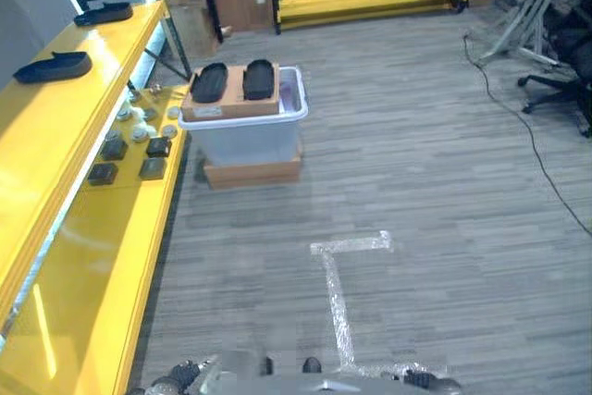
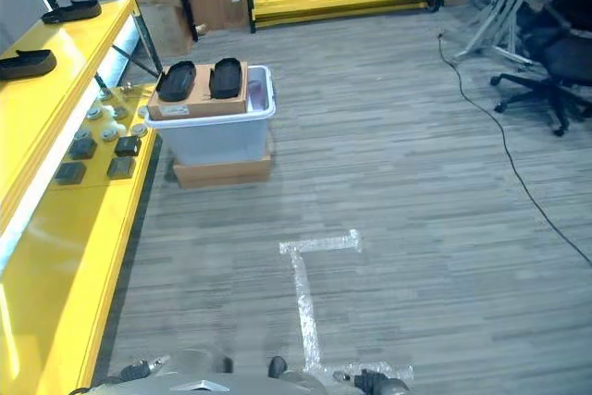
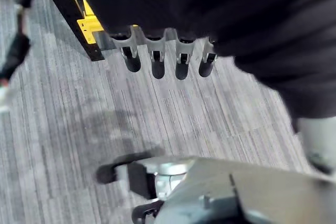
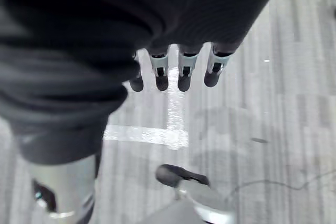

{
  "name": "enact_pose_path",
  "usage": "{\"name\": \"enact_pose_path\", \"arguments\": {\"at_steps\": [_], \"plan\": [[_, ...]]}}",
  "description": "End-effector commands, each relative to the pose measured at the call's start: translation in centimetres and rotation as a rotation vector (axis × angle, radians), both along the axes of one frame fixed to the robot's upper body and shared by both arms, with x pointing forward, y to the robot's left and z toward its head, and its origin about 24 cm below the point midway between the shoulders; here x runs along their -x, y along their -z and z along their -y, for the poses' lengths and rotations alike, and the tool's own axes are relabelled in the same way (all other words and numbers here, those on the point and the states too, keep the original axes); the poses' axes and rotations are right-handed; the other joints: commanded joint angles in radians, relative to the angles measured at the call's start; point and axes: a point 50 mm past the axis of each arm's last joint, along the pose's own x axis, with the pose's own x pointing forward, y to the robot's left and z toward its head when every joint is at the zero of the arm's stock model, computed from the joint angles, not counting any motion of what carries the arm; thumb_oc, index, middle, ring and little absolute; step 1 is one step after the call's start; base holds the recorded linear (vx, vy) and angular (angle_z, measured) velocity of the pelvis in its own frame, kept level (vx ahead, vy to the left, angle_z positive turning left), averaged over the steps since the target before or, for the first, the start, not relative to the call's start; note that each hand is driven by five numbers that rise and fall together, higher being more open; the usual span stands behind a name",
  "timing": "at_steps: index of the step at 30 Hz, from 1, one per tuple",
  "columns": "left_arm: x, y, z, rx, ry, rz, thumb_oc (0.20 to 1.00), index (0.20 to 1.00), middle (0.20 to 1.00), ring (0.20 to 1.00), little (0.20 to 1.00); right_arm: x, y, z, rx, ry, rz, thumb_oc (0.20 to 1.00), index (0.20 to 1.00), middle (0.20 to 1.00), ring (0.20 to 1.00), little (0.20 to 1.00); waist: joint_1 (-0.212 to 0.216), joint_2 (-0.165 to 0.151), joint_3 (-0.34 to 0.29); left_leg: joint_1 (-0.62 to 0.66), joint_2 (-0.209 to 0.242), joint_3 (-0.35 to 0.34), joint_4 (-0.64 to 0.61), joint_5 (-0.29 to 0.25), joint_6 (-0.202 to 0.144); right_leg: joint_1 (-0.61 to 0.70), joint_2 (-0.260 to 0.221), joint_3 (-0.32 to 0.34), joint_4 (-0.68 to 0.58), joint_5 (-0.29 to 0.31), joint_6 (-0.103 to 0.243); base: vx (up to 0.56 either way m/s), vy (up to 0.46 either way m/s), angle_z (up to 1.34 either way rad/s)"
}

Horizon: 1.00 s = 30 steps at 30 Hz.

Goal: Move parts from the plastic box to the shelf.

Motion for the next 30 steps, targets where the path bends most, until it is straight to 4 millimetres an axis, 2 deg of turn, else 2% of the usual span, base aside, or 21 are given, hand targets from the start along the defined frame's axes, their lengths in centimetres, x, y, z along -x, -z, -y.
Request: {"name": "enact_pose_path", "arguments": {"at_steps": [1,3,4,5,6,7,9,11,12,15,17,18,20,21,22,23,25,26,27,28,30], "plan": [[-3.2,-0.7,-0.3,-0.011,0.022,0.082,1.0,1.0,1.0,1.0,1.0,0.2,-0.5,1.6,0.018,0.024,0.019,1.0,1.0,1.0,1.0,1.0,0.003,0.0,0.061,0.088,0.026,-0.02,-0.224,0.094,0.005,0.022,-0.085,0.02,0.076,-0.046,0.149,0.33,0.044,-0.07],[-2.4,-0.5,-0.3,-0.014,0.023,0.059,1.0,1.0,1.0,1.0,1.0,-0.5,-0.8,2.0,0.031,-0.01,0.037,1.0,1.0,1.0,1.0,1.0,0.033,0.032,0.048,0.079,0.01,-0.078,-0.435,0.162,0.002,0.063,-0.058,0.028,0.055,-0.067,0.162,0.33,0.049,-0.35],[-2.4,-0.5,-0.3,-0.014,0.023,0.059,1.0,1.0,1.0,1.0,1.0,-0.5,-0.8,2.0,0.03,-0.01,0.037,1.0,1.0,1.0,1.0,1.0,0.033,0.03,0.051,0.085,0.009,-0.078,-0.441,0.164,0.002,0.068,-0.06,0.028,0.054,-0.068,0.162,0.34,0.064,-0.43],[-1.6,-0.4,-0.9,-0.03,0.019,0.021,1.0,1.0,1.0,1.0,1.0,-1.7,-1.2,2.0,0.038,-0.03,0.064,1.0,1.0,1.0,1.0,1.0,0.045,0.031,0.029,0.117,0.006,-0.073,-0.422,0.135,0.015,0.072,-0.069,0.024,0.094,-0.105,0.177,0.46,0.151,-0.37],[-0.5,-0.3,-1.3,-0.032,-0.003,-0.018,1.0,1.0,1.0,1.0,1.0,-2.3,-1.2,1.5,0.012,0.013,0.111,1.0,1.0,1.0,1.0,1.0,0.03,0.022,0.012,0.156,-0.002,-0.045,-0.409,0.087,0.05,0.047,-0.097,0.014,0.233,-0.099,0.206,0.56,0.228,-0.43],[-0.1,-0.3,-1.5,-0.036,-0.027,-0.027,1.0,1.0,1.0,1.0,1.0,-2.7,-1.3,1.3,-0.015,0.075,0.16,1.0,1.0,1.0,1.0,1.0,0.016,0.026,0.011,0.183,-0.007,-0.035,-0.414,0.069,0.071,-0.005,-0.11,0.026,0.364,-0.048,0.224,0.4,0.24,-0.51],[-0.7,-0.6,-2.4,-0.053,-0.077,0.002,1.0,1.0,1.0,1.0,1.0,-3.4,-1.2,0.2,-0.075,0.135,0.228,1.0,1.0,1.0,1.0,1.0,-0.028,0.05,0.041,0.241,0.01,-0.046,-0.441,0.064,0.092,-0.131,-0.086,0.074,0.592,0.056,0.238,0.22,0.174,-0.38],[-1.2,-0.8,-2.7,-0.061,-0.085,0.019,1.0,1.0,1.0,1.0,1.0,-2.3,-0.8,0.1,-0.061,0.125,0.183,1.0,1.0,1.0,1.0,1.0,-0.043,0.064,0.055,0.278,0.02,-0.056,-0.458,0.051,0.1,-0.208,-0.095,0.062,0.655,0.042,0.23,0.29,0.087,0.11],[-1.5,-0.9,-2.8,-0.064,-0.081,0.03,1.0,1.0,1.0,1.0,1.0,-1.6,-0.6,0.1,-0.053,0.119,0.153,1.0,1.0,1.0,1.0,1.0,-0.05,0.07,0.057,0.301,0.024,-0.063,-0.471,0.044,0.099,-0.237,-0.101,0.047,0.625,0.03,0.221,0.39,0.004,0.35],[-3.1,-1.3,-3.0,-0.071,-0.056,0.077,1.0,1.0,1.0,1.0,1.0,0.1,-0.2,0.3,-0.039,0.11,0.079,1.0,1.0,1.0,1.0,1.0,-0.071,0.063,0.051,0.353,0.016,-0.089,-0.503,0.017,0.082,-0.257,-0.108,0.014,0.393,0.012,0.214,0.39,-0.095,0.51],[-5.0,-1.8,-2.9,-0.074,-0.034,0.142,1.0,1.0,1.0,1.0,1.0,1.0,-0.1,0.6,-0.025,0.125,0.052,1.0,1.0,1.0,1.0,1.0,-0.099,0.058,0.048,0.397,0.017,-0.12,-0.513,-0.01,0.065,-0.263,-0.094,0.065,0.205,0.045,0.227,0.45,-0.173,0.51],[-6.5,-2.3,-2.6,-0.067,-0.03,0.203,1.0,1.0,1.0,1.0,1.0,1.5,-0.1,0.9,-0.013,0.132,0.032,1.0,1.0,1.0,1.0,1.0,-0.108,0.061,0.047,0.416,0.023,-0.136,-0.499,-0.024,0.053,-0.277,-0.097,0.089,0.173,0.066,0.235,0.4,-0.179,0.44],[-7.3,-2.5,-2.3,-0.062,-0.014,0.226,1.0,1.0,1.0,1.0,1.0,1.8,0.0,0.9,-0.012,0.124,0.011,1.0,1.0,1.0,1.0,1.0,-0.109,0.057,0.039,0.429,0.036,-0.148,-0.473,-0.034,0.042,-0.265,-0.094,0.093,0.193,0.058,0.229,0.37,-0.251,0.74],[-6.9,-2.3,-2.1,-0.063,-0.024,0.212,1.0,1.0,1.0,1.0,1.0,2.2,0.2,0.7,-0.01,0.109,-0.008,1.0,1.0,1.0,1.0,1.0,-0.104,0.055,0.026,0.42,0.049,-0.15,-0.417,-0.006,0.024,-0.236,-0.088,0.073,0.19,0.047,0.206,0.29,-0.252,0.76],[-6.9,-2.3,-2.1,-0.063,-0.024,0.212,1.0,1.0,1.0,1.0,1.0,2.2,0.2,0.7,-0.01,0.109,-0.008,1.0,1.0,1.0,1.0,1.0,-0.104,0.055,0.026,0.42,0.049,-0.15,-0.416,-0.007,0.024,-0.235,-0.088,0.073,0.19,0.047,0.206,0.37,-0.298,0.73],[-5.8,-1.8,-1.4,-0.028,-0.06,0.184,1.0,1.0,1.0,1.0,1.0,2.0,0.0,1.1,-0.003,0.103,0.001,1.0,1.0,1.0,1.0,1.0,-0.093,0.05,0.023,0.371,0.026,-0.166,-0.266,0.056,0.0,-0.193,-0.096,0.057,0.16,0.053,0.191,0.22,-0.163,0.7],[-5.3,-1.5,-0.9,-0.013,-0.08,0.173,1.0,1.0,1.0,1.0,1.0,0.9,-0.4,1.6,0.011,0.105,0.042,1.0,1.0,1.0,1.0,1.0,-0.085,0.037,0.034,0.306,0.012,-0.147,-0.162,0.086,-0.021,-0.145,-0.103,0.056,0.129,0.051,0.179,0.26,-0.184,0.38],[-4.9,-1.2,-0.5,-0.001,-0.072,0.151,1.0,1.0,1.0,1.0,1.0,0.2,-0.8,2.2,0.027,0.108,0.063,1.0,1.0,1.0,1.0,1.0,-0.075,0.03,0.038,0.271,0.073,-0.063,-0.268,0.073,-0.019,-0.108,-0.114,0.044,0.112,0.028,0.178,0.18,-0.103,0.03],[-4.9,-1.2,-0.5,-0.001,-0.072,0.151,1.0,1.0,1.0,1.0,1.0,0.2,-0.8,2.2,0.027,0.108,0.063,1.0,1.0,1.0,1.0,1.0,-0.074,0.03,0.039,0.272,0.074,-0.063,-0.268,0.073,-0.019,-0.107,-0.114,0.044,0.112,0.028,0.178,0.21,-0.057,-0.11],[-4.3,-1.0,-0.3,0.004,-0.064,0.127,1.0,1.0,1.0,1.0,1.0,0.0,-0.9,2.5,0.036,0.123,0.071,1.0,1.0,1.0,1.0,1.0,-0.064,0.032,0.034,0.273,0.103,-0.044,-0.353,0.057,-0.014,-0.086,-0.117,0.029,0.103,0.006,0.179,0.15,-0.001,-0.17],[-3.3,-0.7,-0.1,-0.004,-0.044,0.085,1.0,1.0,1.0,1.0,1.0,-1.1,-1.5,3.3,0.046,0.175,0.135,1.0,1.0,1.0,1.0,1.0,-0.06,0.053,0.03,0.246,0.154,-0.047,-0.52,0.124,-0.02,-0.064,-0.11,0.013,0.094,-0.012,0.185,0.22,0.053,-0.02]]}}
